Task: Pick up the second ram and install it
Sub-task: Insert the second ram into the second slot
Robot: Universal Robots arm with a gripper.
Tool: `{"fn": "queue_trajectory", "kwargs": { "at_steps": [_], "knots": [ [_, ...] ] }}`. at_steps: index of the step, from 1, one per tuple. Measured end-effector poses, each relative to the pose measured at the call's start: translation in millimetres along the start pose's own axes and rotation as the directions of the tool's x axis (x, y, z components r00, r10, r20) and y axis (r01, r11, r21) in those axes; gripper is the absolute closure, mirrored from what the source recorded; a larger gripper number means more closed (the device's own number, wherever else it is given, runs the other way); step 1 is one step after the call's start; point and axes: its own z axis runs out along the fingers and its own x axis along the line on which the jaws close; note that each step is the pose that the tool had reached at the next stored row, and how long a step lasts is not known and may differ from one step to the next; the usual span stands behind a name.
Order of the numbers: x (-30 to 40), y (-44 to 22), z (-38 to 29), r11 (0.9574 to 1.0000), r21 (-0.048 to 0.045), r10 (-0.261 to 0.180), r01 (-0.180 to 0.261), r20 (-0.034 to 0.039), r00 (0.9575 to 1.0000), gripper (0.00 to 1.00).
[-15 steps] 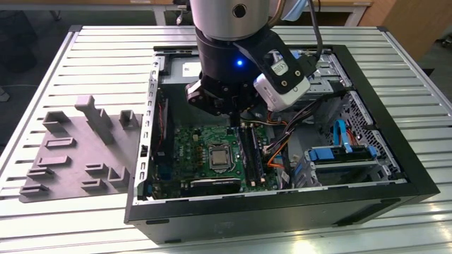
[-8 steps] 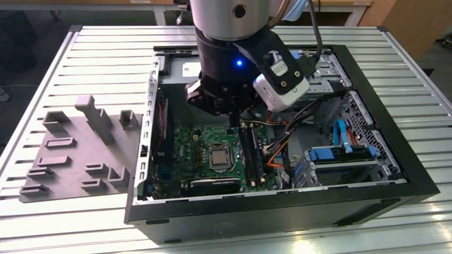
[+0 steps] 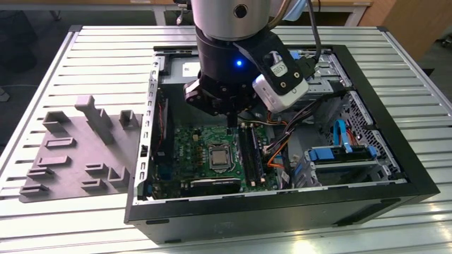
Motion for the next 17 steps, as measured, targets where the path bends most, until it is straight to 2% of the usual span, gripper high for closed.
{"fn": "queue_trajectory", "kwargs": {
  "at_steps": [17],
  "knots": [
    [0.1, -0.1, 5.1, 1.0, 0.0, 0.0, 0.0, 0.0, 1.0, 0.88]
  ]
}}
